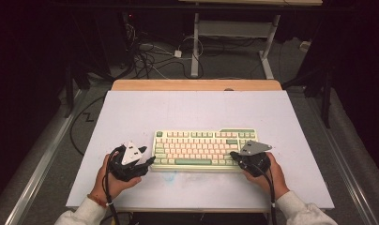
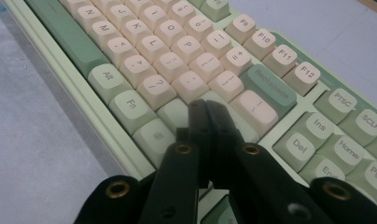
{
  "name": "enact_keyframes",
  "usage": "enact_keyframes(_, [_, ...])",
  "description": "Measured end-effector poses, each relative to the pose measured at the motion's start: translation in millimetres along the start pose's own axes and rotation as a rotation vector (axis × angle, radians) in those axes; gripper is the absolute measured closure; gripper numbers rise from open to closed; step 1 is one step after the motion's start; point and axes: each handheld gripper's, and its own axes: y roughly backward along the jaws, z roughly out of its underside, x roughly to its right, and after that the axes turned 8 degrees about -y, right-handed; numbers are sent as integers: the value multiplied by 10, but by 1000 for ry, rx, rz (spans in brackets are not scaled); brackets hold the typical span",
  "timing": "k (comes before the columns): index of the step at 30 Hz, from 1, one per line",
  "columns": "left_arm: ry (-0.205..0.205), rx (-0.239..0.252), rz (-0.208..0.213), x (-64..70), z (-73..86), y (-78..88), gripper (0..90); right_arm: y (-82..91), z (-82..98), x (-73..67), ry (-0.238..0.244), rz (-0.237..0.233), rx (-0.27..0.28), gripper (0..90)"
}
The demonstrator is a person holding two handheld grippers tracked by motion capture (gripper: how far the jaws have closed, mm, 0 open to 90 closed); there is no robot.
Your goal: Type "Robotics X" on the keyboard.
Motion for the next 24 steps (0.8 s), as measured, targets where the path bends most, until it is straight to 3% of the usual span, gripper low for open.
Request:
enact_keyframes(4, [-10,-8,16,-22,-67,-22,748,0,0,-5,1,2,0,900])
enact_keyframes(7, [-14,-12,28,-32,-108,-39,819,0,0,-5,1,2,0,900])
enact_keyframes(9, [-37,-32,29,-31,-154,-70,851,0,0,-5,1,2,0,900])
enact_keyframes(24, [-87,-43,71,-45,-490,-301,874,0,3,-6,-2,2,0,900])
